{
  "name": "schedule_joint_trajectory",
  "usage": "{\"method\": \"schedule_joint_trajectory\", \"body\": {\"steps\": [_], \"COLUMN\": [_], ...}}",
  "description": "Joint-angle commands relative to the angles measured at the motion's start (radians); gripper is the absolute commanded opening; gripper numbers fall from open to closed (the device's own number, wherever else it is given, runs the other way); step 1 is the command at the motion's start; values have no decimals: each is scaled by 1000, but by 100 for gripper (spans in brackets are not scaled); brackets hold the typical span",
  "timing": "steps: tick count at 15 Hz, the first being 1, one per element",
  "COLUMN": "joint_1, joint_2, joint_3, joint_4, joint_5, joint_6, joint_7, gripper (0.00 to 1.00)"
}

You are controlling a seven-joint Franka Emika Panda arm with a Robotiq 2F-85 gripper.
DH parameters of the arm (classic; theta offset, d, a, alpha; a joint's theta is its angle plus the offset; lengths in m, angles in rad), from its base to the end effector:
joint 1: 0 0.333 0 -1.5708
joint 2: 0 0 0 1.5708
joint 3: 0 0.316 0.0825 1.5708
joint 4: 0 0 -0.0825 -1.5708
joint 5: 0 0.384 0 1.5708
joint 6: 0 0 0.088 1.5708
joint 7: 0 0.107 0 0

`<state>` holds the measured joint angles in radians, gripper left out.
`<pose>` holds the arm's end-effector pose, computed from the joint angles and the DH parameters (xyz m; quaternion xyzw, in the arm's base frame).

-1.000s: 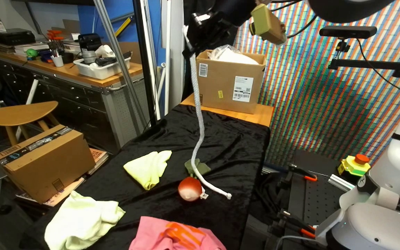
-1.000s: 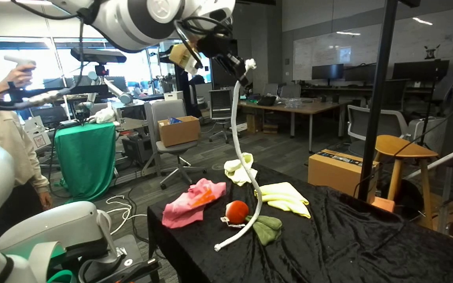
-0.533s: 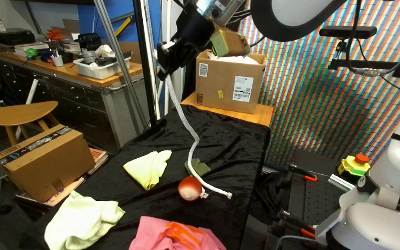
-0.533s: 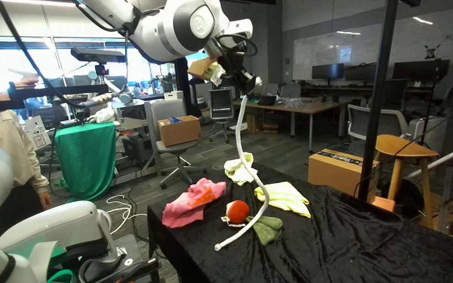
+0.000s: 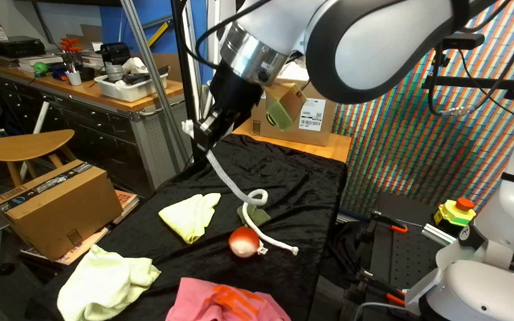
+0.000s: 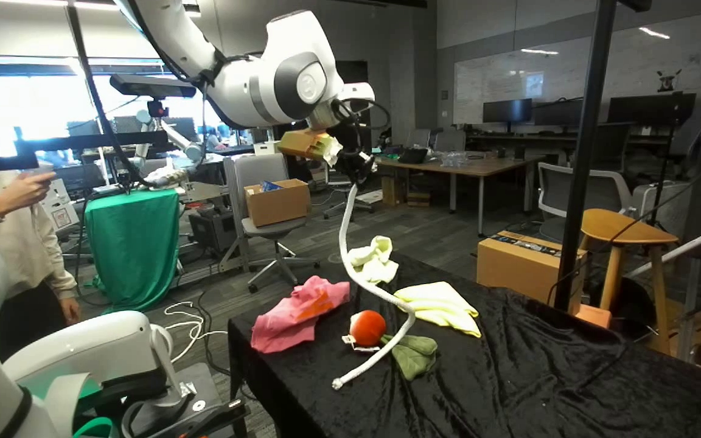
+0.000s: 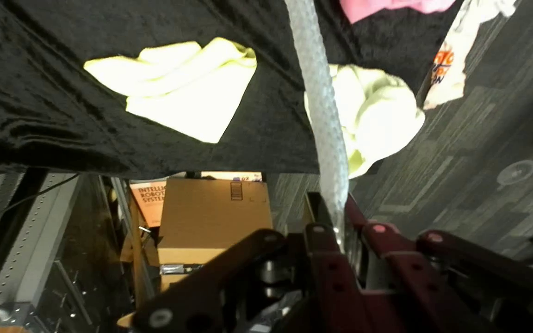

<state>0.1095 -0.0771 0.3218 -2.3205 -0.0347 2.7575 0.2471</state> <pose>0.4885 0.2284 0.4276 -0.9617 -0.1055 -0.2451 0.0629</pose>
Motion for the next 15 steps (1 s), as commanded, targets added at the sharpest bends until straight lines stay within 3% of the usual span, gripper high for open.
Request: {"method": "schedule_joint_trajectory", "body": {"steps": [1, 7, 15], "joint_1": [49, 83, 107], "joint_2": [94, 316, 602], "joint_3": [-30, -83, -217], "joint_4": [-8, 46, 259], "joint_5": [-27, -26, 28], "joint_6": [61, 75, 13], "joint_7": [-57, -66, 18], "gripper": [9, 9, 9]}}
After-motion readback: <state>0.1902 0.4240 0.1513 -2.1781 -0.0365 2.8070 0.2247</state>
